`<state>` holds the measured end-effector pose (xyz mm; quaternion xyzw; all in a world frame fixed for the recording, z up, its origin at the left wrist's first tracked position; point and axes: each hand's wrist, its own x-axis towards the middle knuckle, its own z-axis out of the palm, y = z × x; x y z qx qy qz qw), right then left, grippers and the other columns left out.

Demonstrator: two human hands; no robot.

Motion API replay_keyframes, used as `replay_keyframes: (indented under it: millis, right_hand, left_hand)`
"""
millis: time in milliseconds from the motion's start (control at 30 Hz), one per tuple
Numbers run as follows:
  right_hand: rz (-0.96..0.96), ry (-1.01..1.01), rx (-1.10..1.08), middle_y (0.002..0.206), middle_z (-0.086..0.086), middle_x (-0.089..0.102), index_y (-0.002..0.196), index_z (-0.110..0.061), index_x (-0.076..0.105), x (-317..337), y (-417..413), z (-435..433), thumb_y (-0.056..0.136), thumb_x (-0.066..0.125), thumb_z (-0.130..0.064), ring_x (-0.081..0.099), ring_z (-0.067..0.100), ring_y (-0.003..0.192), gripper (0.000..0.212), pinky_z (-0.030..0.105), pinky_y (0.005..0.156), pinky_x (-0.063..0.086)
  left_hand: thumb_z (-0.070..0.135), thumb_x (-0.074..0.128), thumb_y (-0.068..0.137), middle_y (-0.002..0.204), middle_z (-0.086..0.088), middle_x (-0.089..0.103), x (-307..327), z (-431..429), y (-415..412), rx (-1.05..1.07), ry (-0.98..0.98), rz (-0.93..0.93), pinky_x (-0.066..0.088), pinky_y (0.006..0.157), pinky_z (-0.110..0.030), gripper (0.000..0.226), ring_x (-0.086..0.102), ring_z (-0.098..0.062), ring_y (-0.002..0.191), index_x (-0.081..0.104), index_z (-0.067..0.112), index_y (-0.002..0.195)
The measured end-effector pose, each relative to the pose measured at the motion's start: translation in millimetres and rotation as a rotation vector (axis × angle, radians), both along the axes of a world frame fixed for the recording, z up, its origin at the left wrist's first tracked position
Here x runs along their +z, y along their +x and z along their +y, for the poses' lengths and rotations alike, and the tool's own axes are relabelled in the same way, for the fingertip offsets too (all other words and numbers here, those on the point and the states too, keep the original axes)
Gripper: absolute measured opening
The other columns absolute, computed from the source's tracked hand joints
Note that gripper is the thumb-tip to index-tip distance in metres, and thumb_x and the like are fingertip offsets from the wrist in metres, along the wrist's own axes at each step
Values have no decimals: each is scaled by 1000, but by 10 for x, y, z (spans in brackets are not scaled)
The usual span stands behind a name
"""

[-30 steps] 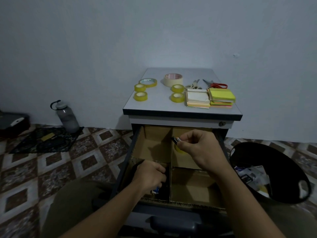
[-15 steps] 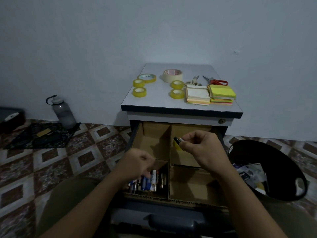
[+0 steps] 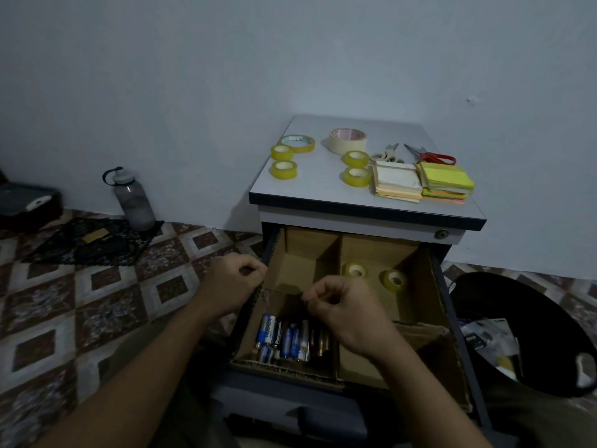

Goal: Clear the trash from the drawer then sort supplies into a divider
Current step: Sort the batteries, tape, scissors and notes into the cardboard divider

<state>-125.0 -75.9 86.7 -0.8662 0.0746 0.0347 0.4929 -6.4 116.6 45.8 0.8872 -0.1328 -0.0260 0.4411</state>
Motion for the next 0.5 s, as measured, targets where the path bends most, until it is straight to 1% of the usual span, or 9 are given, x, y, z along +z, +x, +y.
replay_keyframes:
  millis: [67,133,167,267,333,400,500]
  right_hand:
    - [50,-30,20,93,-7,69,95,-26,70,-102,43,131,96,60,-24,67,6,80,10,21,63,57]
    - [77,-108,12,91,-4,70,95,-26,71,-213,101,263,95,62,-22,67,8,73,10,20,57,56]
    - [73,-163,7,90,-3,71,95,-26,72,-269,137,320,94,63,-21,68,10,73,10,23,59,58]
    - [76,-349,46,97,4,70,99,-20,73,-401,243,488,91,63,-15,68,17,84,14,29,71,61]
    - [80,-438,92,101,10,68,100,-12,70,-457,303,590,90,63,-10,67,23,89,13,31,74,60]
    - [93,-528,143,104,15,67,101,-7,67,-465,339,669,91,61,-5,67,28,96,11,30,75,56]
    - [113,-624,228,109,19,65,104,-1,65,-474,387,705,90,61,-1,65,32,103,14,35,79,54]
  left_hand:
    - [21,67,89,92,8,71,-22,8,48,-8,-5,1,53,79,-28,10,65,-5,87,76,25,85]
    - [21,68,90,89,10,71,-30,32,77,-9,-28,26,51,72,-26,11,64,-3,82,75,25,84]
    - [21,67,91,87,11,71,-31,45,81,-5,-44,46,48,69,-24,11,63,-2,79,75,25,84]
    - [21,65,93,90,13,71,-60,87,81,8,-81,75,46,66,-23,12,62,-1,80,75,25,88]
    - [20,65,93,86,14,71,-91,102,67,11,-94,71,45,65,-22,13,60,4,73,76,25,88]
    - [18,65,93,83,15,71,-116,104,59,19,-111,77,44,63,-20,14,59,8,66,76,24,87]
    - [19,66,93,82,14,70,-127,89,63,36,-110,78,45,63,-22,15,58,6,66,76,26,85]
